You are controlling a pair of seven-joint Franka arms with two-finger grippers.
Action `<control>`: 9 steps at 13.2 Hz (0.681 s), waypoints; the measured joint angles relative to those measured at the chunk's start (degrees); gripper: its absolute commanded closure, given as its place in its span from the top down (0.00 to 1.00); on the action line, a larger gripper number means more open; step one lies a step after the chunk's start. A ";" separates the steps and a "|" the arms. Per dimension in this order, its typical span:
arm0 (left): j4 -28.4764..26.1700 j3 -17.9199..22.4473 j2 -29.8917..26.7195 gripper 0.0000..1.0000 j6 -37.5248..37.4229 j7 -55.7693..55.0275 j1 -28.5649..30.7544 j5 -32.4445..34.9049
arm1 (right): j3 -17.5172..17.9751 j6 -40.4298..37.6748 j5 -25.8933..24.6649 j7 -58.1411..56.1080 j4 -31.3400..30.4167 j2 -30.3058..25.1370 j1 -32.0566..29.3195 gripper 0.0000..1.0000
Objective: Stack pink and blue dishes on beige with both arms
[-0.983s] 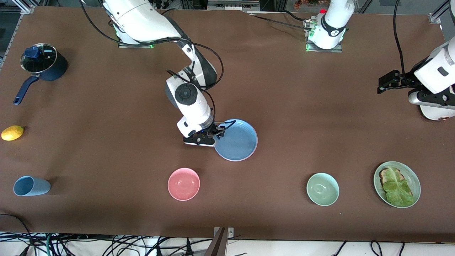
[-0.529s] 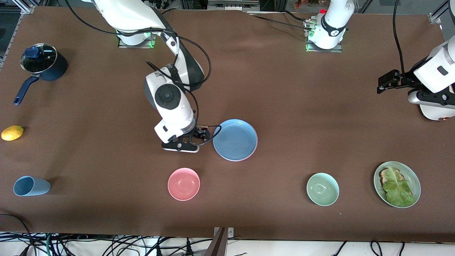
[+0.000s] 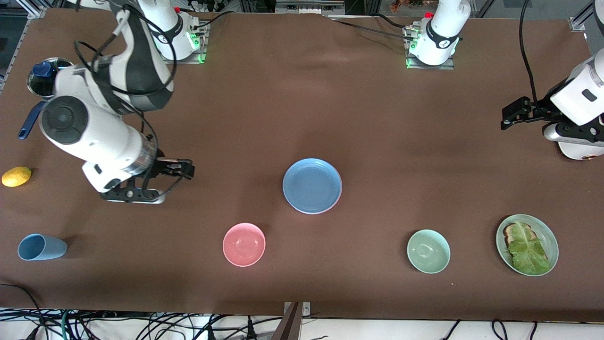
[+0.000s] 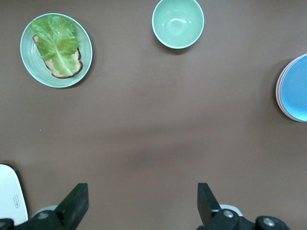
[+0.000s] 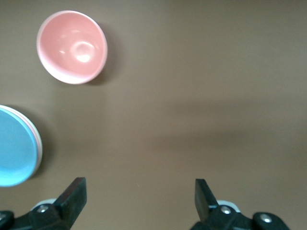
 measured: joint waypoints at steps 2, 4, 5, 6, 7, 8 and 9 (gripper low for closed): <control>-0.03 -0.02 0.00 1.00 -0.01 -2.25 -0.04 0.00 | -2.99 -4.23 0.14 -5.70 0.00 -2.37 -0.97 1.00; 0.06 -0.03 -0.01 1.00 0.01 -3.33 -0.06 0.00 | -4.27 -6.11 0.20 -9.08 -0.04 -4.28 -2.42 1.00; 0.20 -0.03 -0.03 1.00 0.01 -3.55 -0.10 0.00 | -3.35 -7.22 0.20 -9.82 -0.27 -5.30 -4.25 1.00; 0.31 -0.05 -0.06 1.00 0.01 -4.03 -0.16 0.00 | -1.01 -8.10 -0.03 -10.27 -0.74 -6.39 -7.03 1.00; 0.39 -0.08 -0.07 1.00 0.01 -4.35 -0.23 0.00 | 2.16 -8.56 -0.69 -10.51 -1.51 -7.71 -10.30 1.00; 0.43 -0.12 -0.08 1.00 0.01 -4.44 -0.32 0.00 | 5.14 -8.70 -1.64 -10.59 -2.69 -9.22 -13.24 1.00; 0.43 -0.13 -0.07 1.00 0.02 -4.48 -0.45 0.00 | 7.67 -8.53 -2.19 -10.61 -4.44 -10.90 -15.69 1.00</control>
